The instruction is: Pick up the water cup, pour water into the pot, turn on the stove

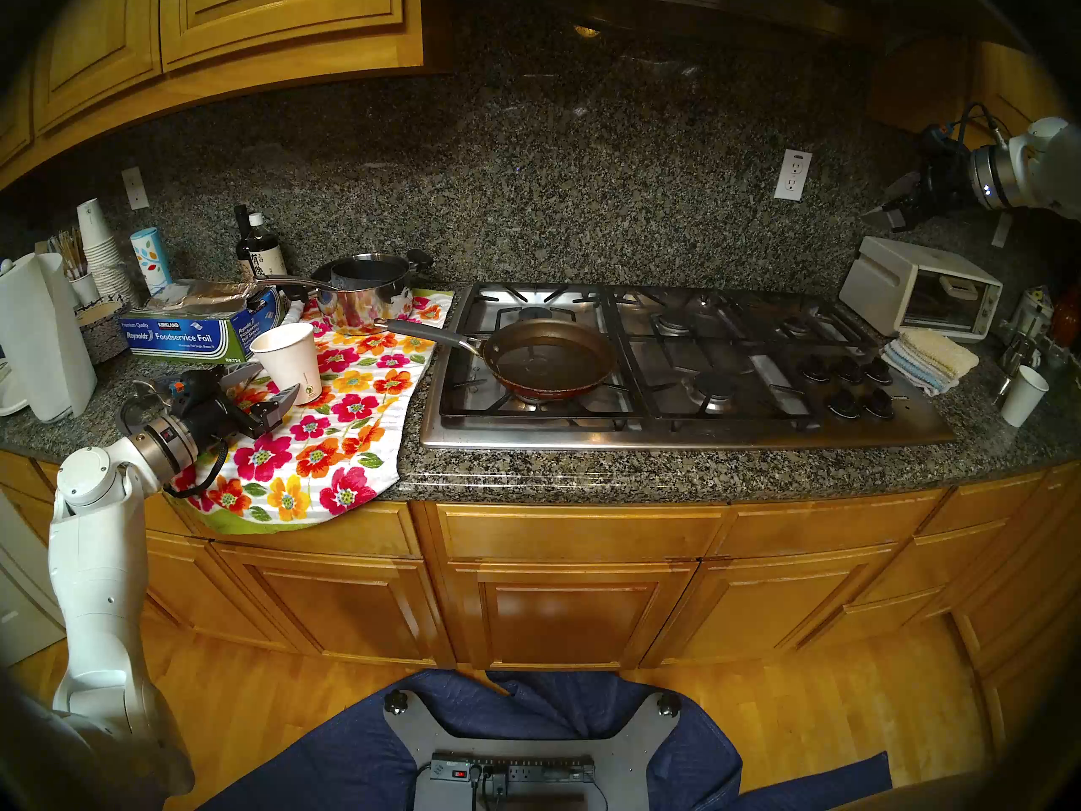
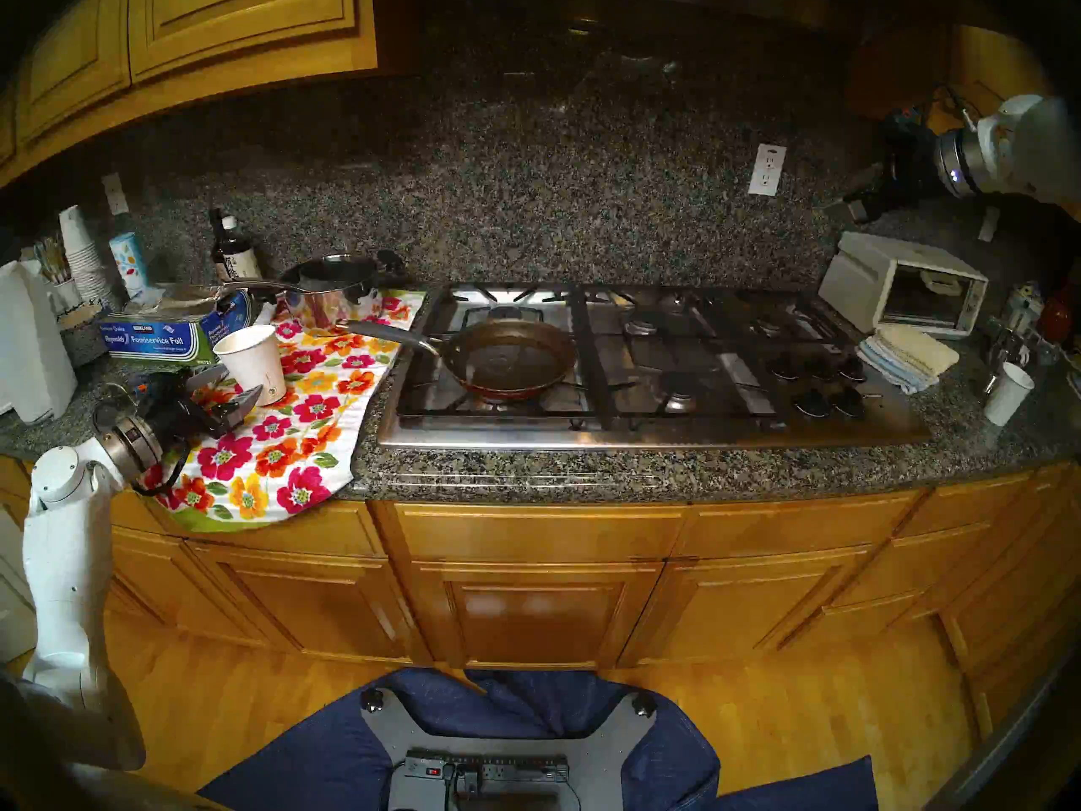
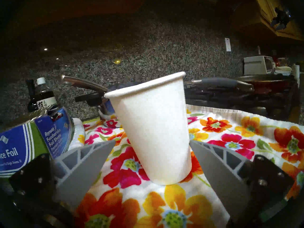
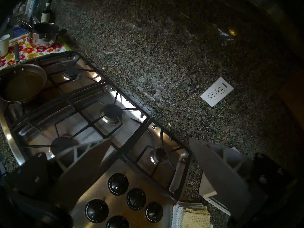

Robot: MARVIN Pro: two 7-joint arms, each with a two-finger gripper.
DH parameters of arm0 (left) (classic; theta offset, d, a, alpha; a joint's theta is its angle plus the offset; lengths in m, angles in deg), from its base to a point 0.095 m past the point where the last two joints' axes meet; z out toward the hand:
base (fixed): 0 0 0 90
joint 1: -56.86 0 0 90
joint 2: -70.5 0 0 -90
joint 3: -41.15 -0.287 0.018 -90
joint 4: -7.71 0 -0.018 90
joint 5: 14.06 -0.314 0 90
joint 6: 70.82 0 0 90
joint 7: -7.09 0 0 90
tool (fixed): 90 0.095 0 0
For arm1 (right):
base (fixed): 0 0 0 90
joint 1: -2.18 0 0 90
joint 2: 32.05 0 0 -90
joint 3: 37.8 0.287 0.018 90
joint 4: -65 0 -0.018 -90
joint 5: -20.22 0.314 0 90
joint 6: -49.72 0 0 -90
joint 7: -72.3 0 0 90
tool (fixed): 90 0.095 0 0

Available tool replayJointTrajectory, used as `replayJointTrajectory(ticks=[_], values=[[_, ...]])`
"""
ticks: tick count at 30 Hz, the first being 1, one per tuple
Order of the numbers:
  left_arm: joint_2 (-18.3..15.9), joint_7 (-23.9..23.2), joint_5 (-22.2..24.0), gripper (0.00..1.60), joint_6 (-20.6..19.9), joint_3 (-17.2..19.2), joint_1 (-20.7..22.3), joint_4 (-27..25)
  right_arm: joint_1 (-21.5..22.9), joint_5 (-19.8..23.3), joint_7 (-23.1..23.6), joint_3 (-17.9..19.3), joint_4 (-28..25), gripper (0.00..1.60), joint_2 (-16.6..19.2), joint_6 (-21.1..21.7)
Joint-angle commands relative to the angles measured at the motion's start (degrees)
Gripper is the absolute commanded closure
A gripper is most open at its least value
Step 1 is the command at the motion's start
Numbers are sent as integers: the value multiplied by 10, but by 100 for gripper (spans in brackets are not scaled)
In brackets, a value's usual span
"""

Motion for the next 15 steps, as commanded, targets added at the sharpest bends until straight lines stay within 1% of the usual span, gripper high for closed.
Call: replayJointTrajectory(ticks=[1, 9, 15], values=[[-11, -8, 10, 0, -2, 14, 2, -25, 18, 3, -1, 0, 16, 0, -4, -1], [-9, -15, 9, 0, -10, 19, -6, -36, 18, 3, -1, 0, 16, 0, -4, -1], [-7, -22, 11, 0, -24, 28, -20, -55, 18, 3, -1, 0, 16, 0, -4, -1]])
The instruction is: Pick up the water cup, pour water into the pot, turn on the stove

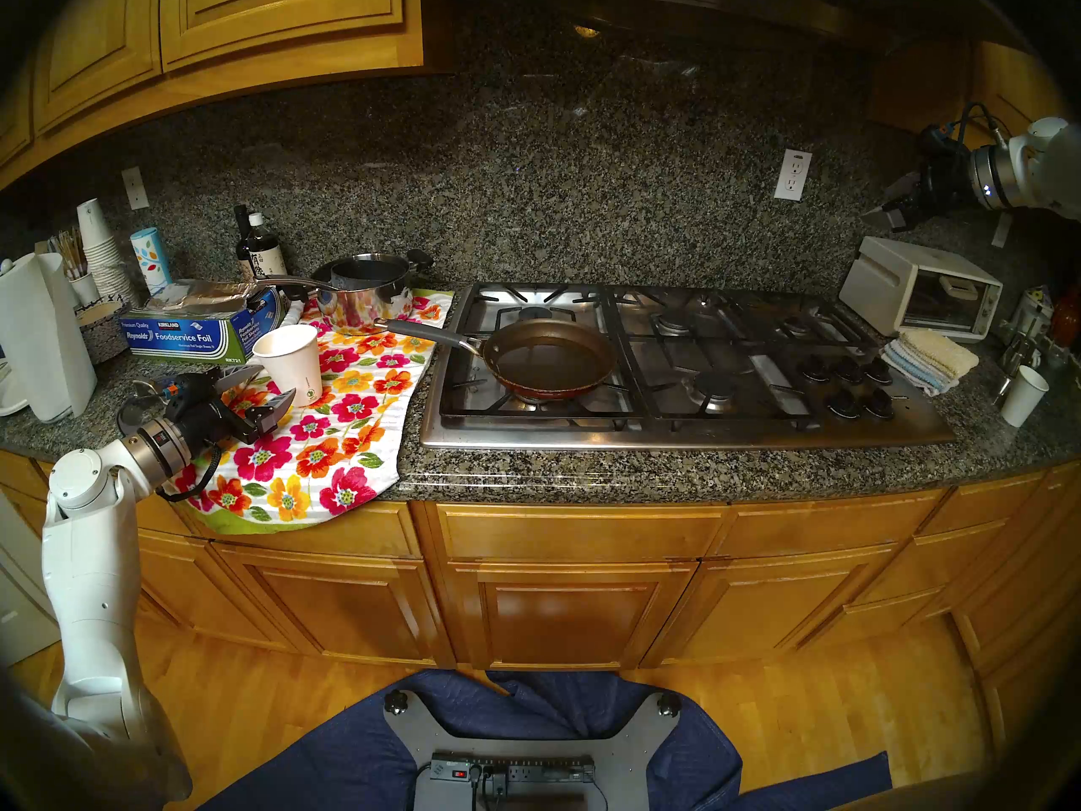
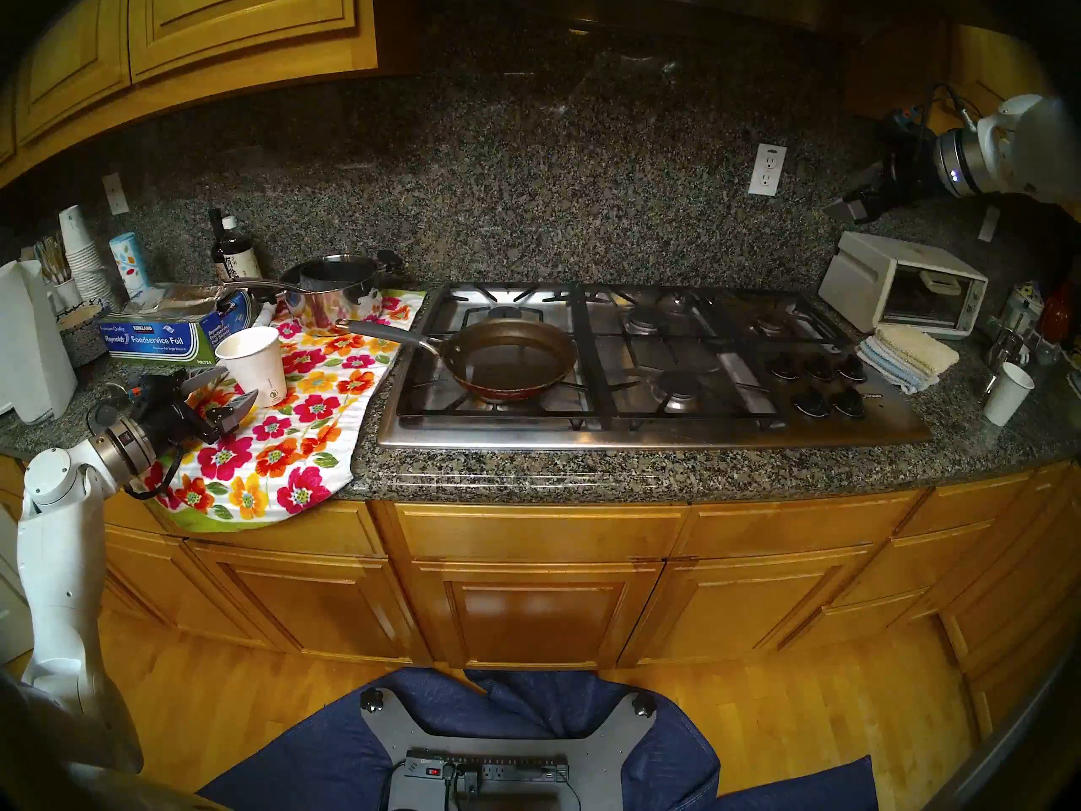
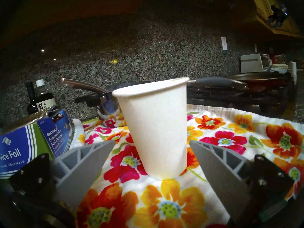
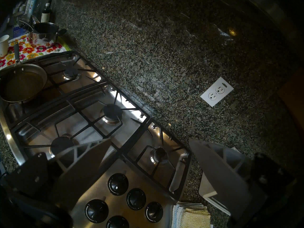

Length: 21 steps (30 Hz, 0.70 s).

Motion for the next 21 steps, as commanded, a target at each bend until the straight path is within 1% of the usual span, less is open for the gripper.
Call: replayJointTrajectory(ticks=[1, 12, 21], values=[[-5, -3, 11, 0, -14, 18, -6, -38, 18, 3, -1, 0, 16, 0, -4, -1], [0, -23, 22, 0, -42, 56, -45, -89, 18, 3, -1, 0, 15, 0, -4, -1], [5, -32, 26, 0, -53, 76, -61, -108, 18, 3, -1, 0, 16, 0, -4, -1]])
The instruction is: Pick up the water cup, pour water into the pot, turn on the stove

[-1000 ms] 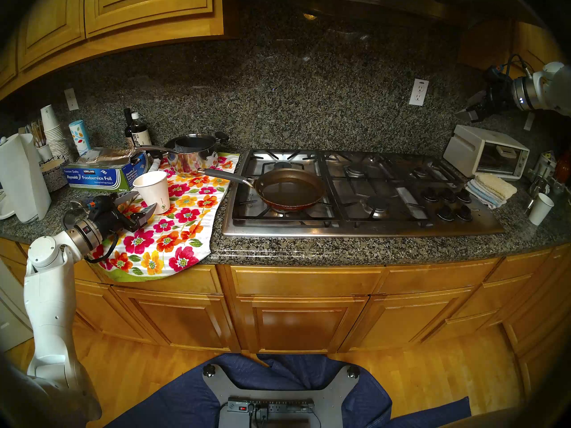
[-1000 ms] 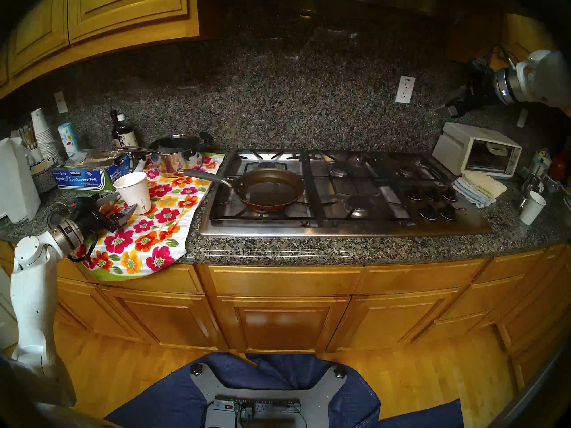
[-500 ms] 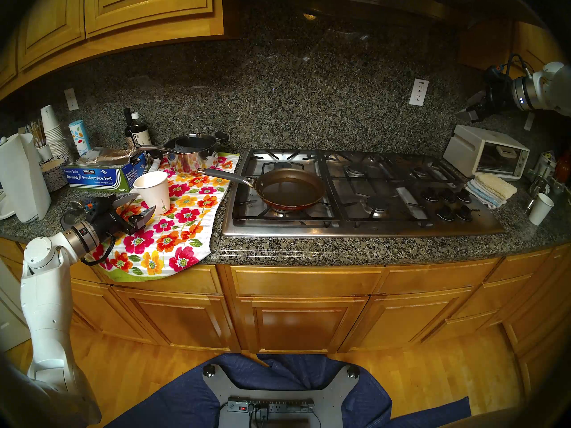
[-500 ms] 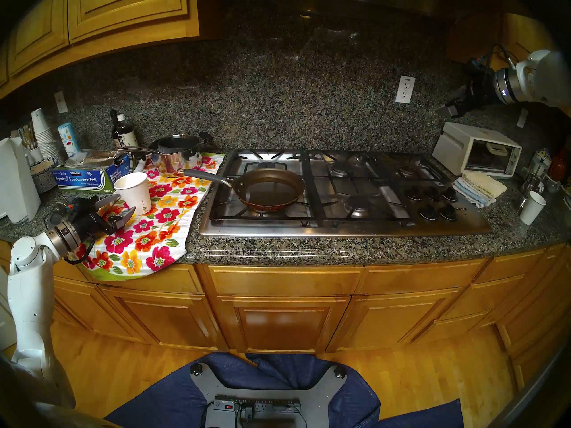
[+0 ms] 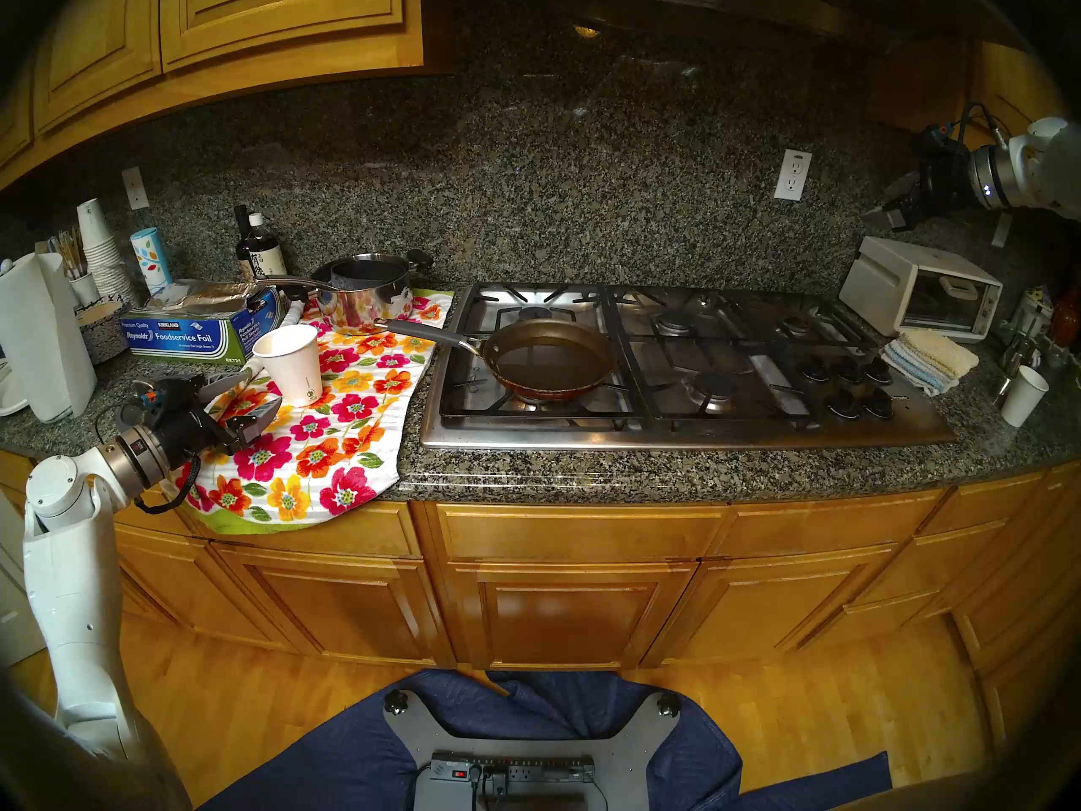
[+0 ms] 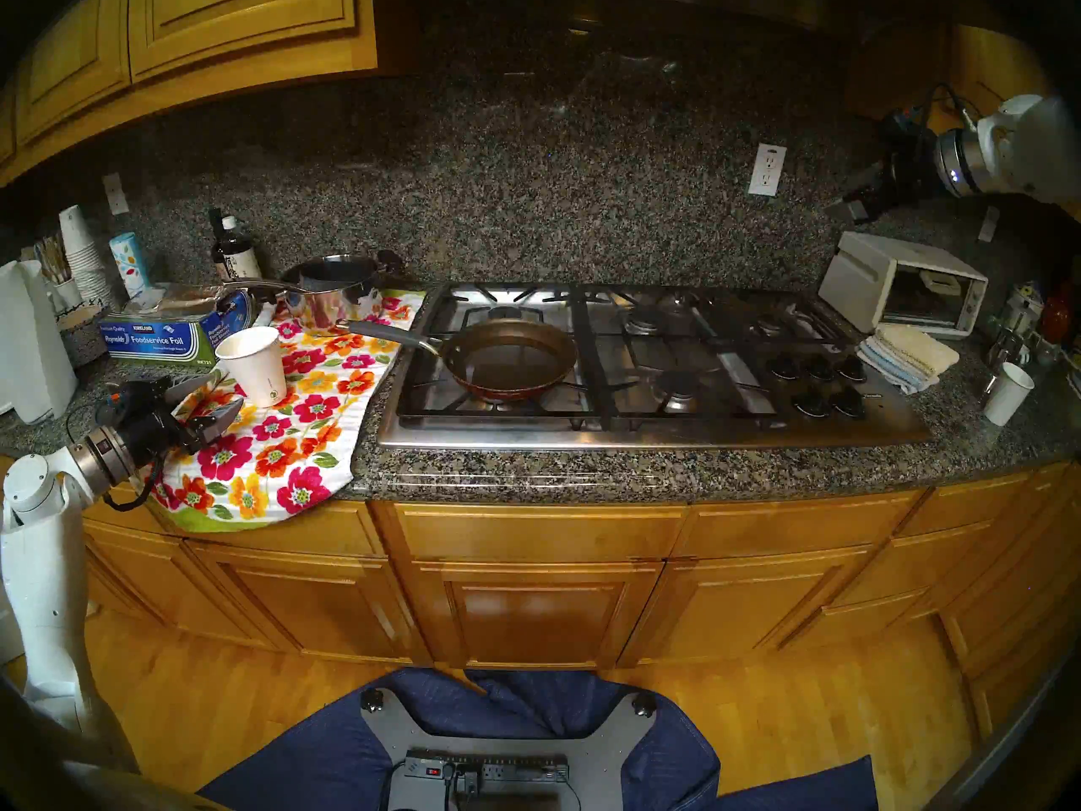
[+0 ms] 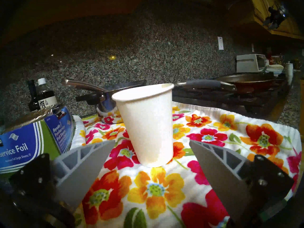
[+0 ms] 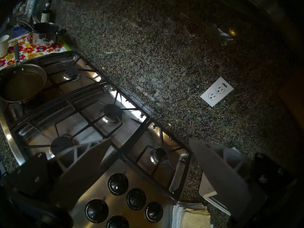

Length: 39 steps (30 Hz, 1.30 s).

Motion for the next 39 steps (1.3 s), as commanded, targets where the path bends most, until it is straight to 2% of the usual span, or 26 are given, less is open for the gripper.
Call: replayJointTrajectory(ticks=[1, 9, 26, 29, 31, 35, 36, 39], values=[[-2, -4, 16, 0, -3, 22, 0, -30, 18, 3, -1, 0, 16, 0, -4, -1], [-1, -15, 20, 0, -22, 30, -2, -35, 18, 3, -1, 0, 16, 0, -4, -1], [3, -21, 14, 0, -30, 35, 2, -37, 18, 3, -1, 0, 16, 0, -4, 0], [3, -21, 13, 0, -30, 35, 2, -36, 3, 26, -50, 19, 12, 0, -27, 22], [3, -22, 12, 0, -30, 35, 2, -36, -6, 43, -66, 41, 15, 0, -44, 40], [2, -23, 11, 0, -29, 34, 2, -35, -24, 53, -97, 64, 23, 0, -76, 62], [2, -23, 11, 0, -29, 34, 2, -35, -27, 51, -101, 79, 28, 0, -70, 68], [2, -23, 11, 0, -28, 34, 2, -35, -40, 64, -132, 83, 39, 0, -96, 92]])
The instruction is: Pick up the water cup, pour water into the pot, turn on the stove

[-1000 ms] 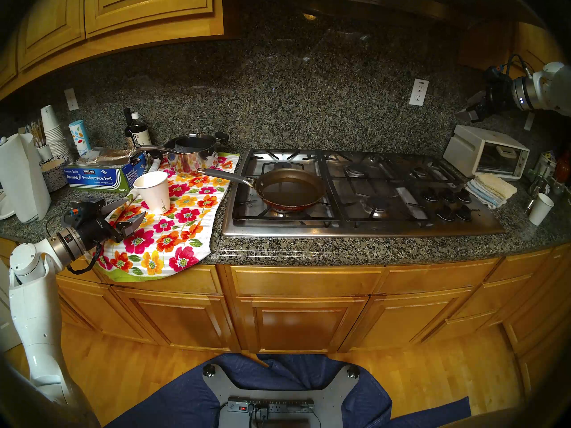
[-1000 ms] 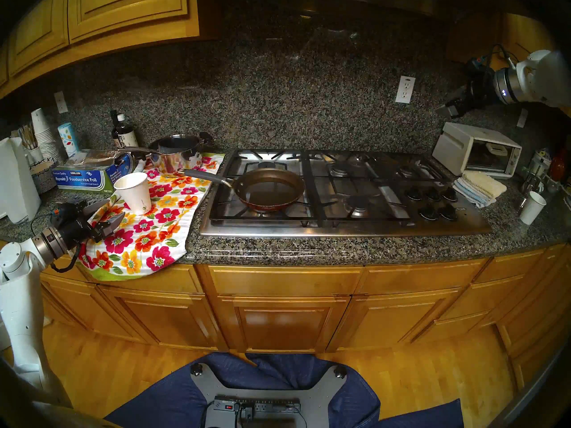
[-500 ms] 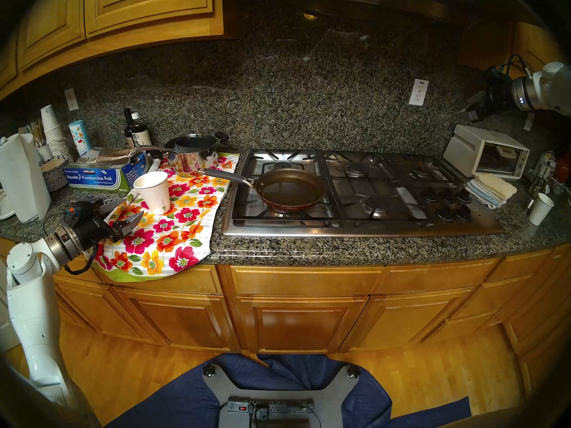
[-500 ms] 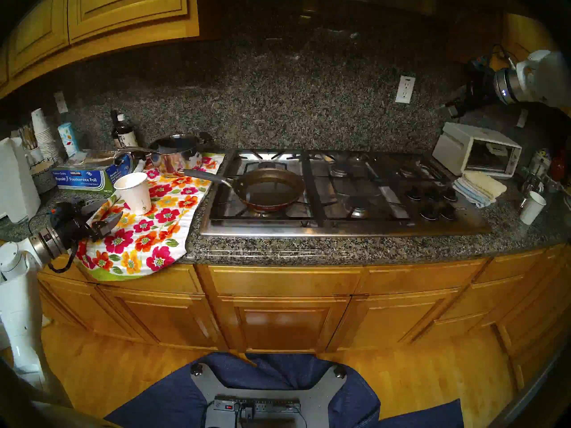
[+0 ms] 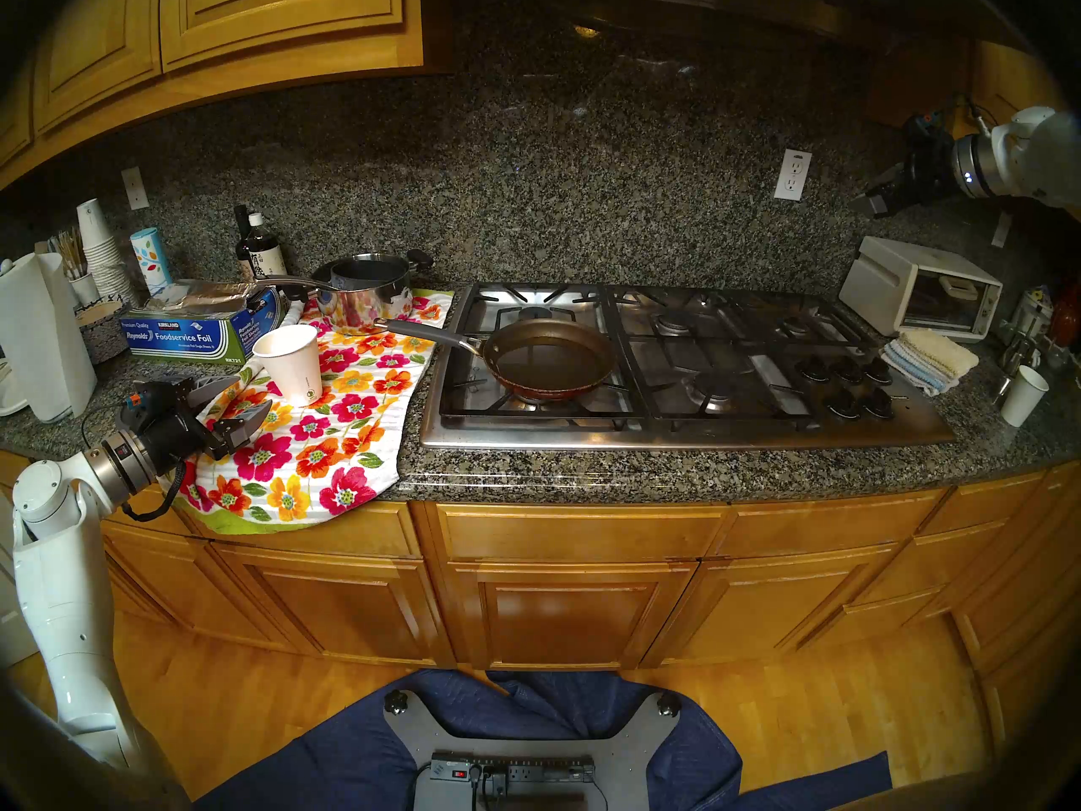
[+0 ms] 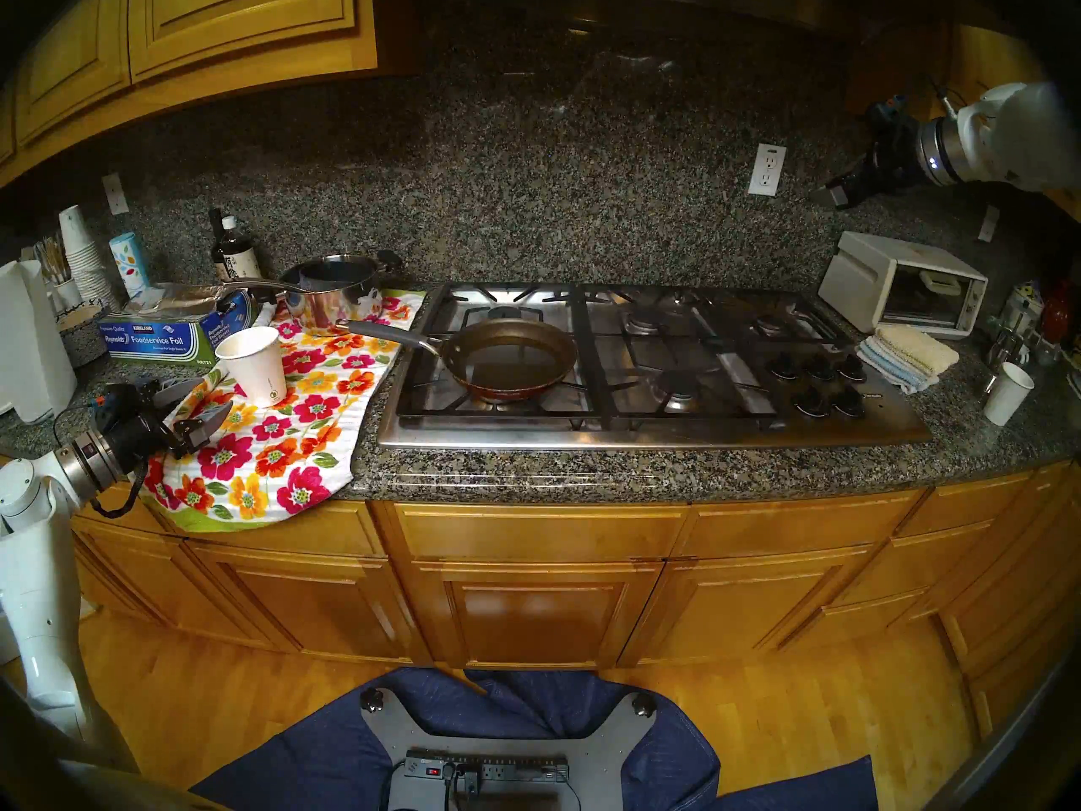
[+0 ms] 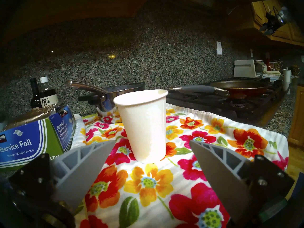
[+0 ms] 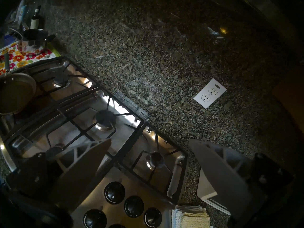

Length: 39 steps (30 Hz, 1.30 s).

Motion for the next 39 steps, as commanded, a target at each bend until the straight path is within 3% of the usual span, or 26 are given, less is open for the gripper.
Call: replayJointTrajectory(ticks=[1, 7, 15, 25, 39], values=[[-6, 2, 6, 0, 2, 6, 13, -12, -19, 31, -63, 45, 40, 0, -61, 46], [-5, 2, 7, 0, 3, 7, 14, -13, -45, 56, -119, 53, 64, 0, -85, 109], [-4, 3, 8, 0, 3, 8, 14, -14, -82, 75, -151, 59, 119, 0, -85, 169], [-4, 3, 8, 0, 3, 8, 14, -14, -104, 79, -144, 56, 154, 0, -74, 197], [-4, 3, 8, 0, 3, 8, 14, -14, -76, 74, -134, 37, 116, 0, -63, 204]])
